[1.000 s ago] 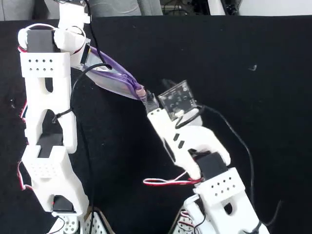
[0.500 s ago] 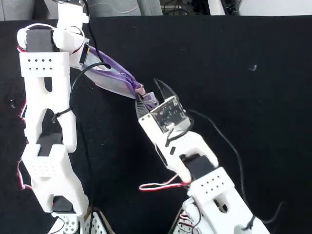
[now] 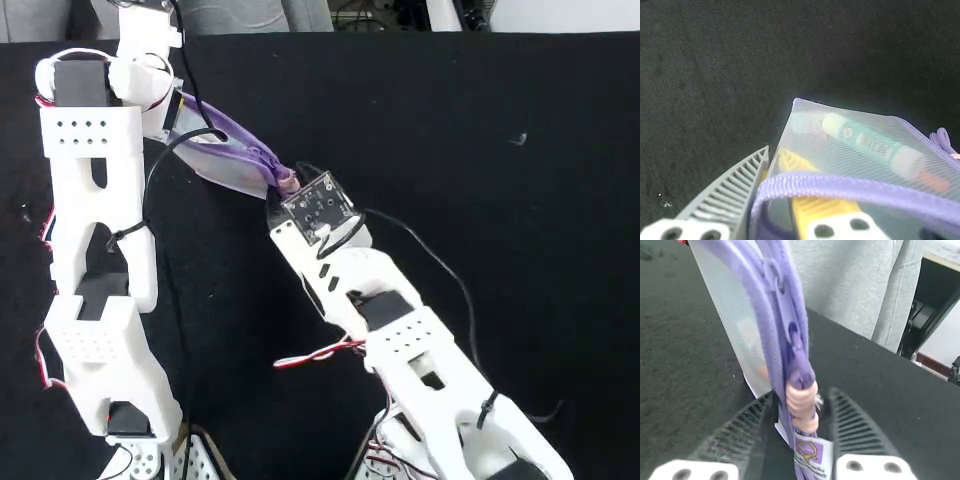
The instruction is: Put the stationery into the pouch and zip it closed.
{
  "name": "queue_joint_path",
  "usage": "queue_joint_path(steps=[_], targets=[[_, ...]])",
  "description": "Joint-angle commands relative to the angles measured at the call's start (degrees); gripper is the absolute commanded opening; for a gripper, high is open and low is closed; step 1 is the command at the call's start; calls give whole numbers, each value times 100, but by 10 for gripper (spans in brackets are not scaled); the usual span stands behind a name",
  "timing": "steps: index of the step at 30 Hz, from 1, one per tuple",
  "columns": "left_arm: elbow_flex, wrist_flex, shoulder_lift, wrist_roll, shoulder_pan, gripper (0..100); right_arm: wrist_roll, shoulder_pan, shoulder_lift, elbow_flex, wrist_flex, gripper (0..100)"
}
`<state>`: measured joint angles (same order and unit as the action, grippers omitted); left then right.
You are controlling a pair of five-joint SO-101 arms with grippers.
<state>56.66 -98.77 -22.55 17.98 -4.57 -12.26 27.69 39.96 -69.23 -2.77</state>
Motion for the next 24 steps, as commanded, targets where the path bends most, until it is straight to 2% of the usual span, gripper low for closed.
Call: queue_joint_path(steps=[1, 9, 24], targets=[[-92, 141, -97, -35, 57, 30, -88, 62, -13, 391, -158, 38], [-92, 193, -149, -44, 48, 30, -264, 26, 75, 295, -88, 12], [-92, 457, -149, -62, 127, 33, -264, 70, 2062, 593, 2356, 12]])
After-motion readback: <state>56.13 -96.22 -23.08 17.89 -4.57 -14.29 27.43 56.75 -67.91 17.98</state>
